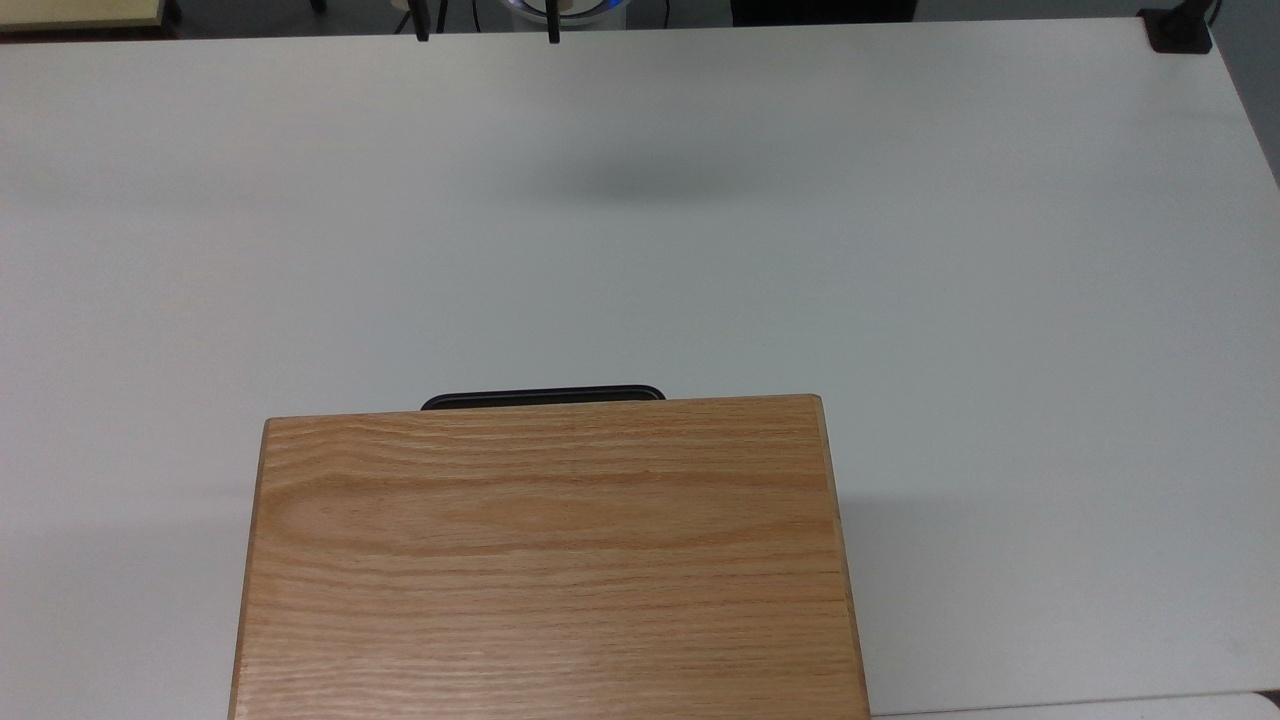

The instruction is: Open the drawer by sliding it

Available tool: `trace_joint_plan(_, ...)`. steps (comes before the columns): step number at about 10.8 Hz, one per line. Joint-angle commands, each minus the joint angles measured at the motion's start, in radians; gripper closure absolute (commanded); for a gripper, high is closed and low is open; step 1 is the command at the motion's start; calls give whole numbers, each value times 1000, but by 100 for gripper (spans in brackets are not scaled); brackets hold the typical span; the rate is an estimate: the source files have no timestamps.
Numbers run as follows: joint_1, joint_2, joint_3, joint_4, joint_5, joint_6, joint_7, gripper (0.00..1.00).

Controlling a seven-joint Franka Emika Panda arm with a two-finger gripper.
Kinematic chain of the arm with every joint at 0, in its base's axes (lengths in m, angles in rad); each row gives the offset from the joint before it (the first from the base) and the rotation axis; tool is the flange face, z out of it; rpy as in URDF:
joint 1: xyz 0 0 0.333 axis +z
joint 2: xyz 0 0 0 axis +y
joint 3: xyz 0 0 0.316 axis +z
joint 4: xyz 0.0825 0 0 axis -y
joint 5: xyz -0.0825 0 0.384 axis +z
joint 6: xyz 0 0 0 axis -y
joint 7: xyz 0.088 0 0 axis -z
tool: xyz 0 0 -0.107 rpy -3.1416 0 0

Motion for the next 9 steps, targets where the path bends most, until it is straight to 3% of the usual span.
trace_joint_plan(1,9,-26,-3,-26,17,21,-16,0)
trace_joint_plan(9,11,-26,-3,-26,17,19,-5,0)
